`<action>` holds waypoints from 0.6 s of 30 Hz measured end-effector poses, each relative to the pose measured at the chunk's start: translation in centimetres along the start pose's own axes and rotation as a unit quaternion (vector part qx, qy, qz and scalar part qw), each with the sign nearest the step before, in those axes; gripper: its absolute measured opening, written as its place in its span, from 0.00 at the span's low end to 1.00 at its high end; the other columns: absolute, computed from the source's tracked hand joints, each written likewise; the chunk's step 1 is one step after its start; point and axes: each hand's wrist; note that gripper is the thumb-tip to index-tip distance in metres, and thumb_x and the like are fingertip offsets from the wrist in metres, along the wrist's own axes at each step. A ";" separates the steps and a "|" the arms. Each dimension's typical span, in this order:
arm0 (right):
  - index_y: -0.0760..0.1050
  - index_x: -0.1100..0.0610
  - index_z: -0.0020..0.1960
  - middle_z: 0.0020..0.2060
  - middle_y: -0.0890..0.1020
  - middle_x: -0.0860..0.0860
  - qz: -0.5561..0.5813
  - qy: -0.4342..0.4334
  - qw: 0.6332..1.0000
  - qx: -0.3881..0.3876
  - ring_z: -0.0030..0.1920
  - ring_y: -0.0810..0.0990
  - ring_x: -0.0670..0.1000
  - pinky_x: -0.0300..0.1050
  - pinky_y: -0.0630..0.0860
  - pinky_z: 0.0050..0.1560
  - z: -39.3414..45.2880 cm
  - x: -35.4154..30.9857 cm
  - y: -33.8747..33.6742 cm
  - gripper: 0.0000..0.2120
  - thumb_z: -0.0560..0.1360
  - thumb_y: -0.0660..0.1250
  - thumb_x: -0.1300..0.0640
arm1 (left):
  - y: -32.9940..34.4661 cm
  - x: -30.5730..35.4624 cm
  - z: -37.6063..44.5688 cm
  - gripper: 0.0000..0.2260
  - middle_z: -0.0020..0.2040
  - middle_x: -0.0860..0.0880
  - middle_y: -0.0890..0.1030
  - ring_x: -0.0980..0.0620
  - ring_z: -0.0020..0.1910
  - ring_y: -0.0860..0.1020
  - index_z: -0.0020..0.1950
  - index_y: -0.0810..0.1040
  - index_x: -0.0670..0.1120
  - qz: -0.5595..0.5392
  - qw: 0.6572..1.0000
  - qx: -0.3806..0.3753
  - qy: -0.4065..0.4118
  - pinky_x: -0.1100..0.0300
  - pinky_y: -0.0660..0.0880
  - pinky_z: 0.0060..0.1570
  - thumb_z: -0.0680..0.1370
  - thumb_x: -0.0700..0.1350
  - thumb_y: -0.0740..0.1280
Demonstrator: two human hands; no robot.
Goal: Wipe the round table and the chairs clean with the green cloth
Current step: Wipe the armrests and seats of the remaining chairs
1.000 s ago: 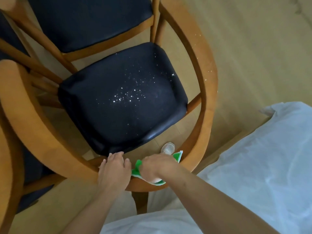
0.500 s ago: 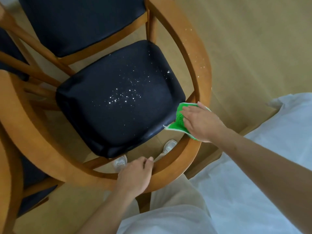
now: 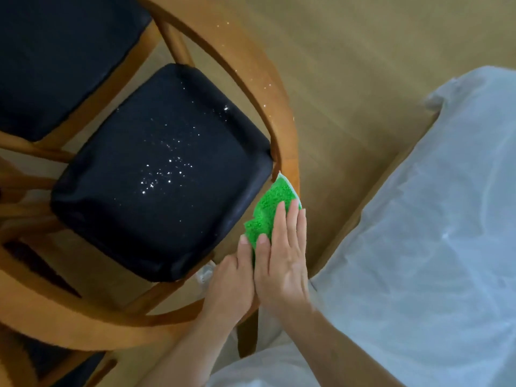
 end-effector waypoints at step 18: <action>0.44 0.64 0.78 0.78 0.46 0.60 -0.181 -0.195 0.962 -0.066 0.77 0.53 0.58 0.48 0.57 0.73 27.6 -3.5 -6.1 0.31 0.83 0.51 0.50 | 4.0 8.5 2.6 0.27 0.34 0.59 0.73 0.61 0.28 0.70 0.43 0.71 0.56 0.214 0.965 0.151 0.021 0.74 0.58 0.25 0.77 0.64 0.35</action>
Point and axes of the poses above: each hand's wrist, its own z-axis towards the middle knuckle, its own y-axis out of the palm, x = y × z
